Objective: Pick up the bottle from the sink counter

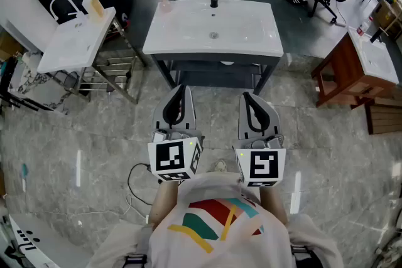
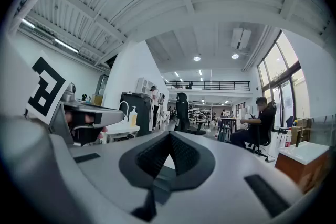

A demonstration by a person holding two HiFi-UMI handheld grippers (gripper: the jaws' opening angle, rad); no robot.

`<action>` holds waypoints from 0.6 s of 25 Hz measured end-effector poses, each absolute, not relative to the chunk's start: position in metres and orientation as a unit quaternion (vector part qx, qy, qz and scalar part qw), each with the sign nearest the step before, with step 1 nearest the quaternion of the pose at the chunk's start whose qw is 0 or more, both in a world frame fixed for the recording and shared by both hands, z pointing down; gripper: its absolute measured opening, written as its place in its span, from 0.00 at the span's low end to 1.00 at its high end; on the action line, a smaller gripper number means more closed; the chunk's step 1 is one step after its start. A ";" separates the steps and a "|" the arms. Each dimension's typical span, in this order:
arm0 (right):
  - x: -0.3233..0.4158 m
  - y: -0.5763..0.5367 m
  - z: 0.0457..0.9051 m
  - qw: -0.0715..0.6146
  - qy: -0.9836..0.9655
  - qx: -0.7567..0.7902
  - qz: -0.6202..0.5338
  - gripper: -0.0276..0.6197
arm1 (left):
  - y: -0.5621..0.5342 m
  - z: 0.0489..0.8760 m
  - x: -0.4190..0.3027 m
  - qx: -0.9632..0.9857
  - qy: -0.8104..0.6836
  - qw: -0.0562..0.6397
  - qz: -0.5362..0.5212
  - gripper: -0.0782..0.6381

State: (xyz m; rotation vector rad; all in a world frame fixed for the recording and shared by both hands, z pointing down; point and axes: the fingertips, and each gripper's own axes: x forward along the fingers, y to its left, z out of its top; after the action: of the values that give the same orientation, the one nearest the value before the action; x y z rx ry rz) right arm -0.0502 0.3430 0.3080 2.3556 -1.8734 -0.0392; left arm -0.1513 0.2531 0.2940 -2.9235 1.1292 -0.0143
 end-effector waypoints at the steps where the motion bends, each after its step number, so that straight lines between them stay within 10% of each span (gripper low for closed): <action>1: -0.051 0.342 0.306 0.064 -0.623 0.780 -0.016 0.06 | 0.254 0.295 -0.152 -0.933 0.360 0.003 -0.005 0.13; 15: -0.046 0.335 0.303 0.055 -0.631 0.773 -0.023 0.06 | 0.247 0.295 -0.150 -0.932 0.362 -0.006 0.002 0.13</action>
State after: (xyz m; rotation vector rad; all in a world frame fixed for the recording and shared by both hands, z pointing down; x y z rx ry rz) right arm -0.0457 0.3354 0.3025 2.3480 -1.9175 -0.0693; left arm -0.1504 0.2471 0.2949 -2.9397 1.1434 0.0073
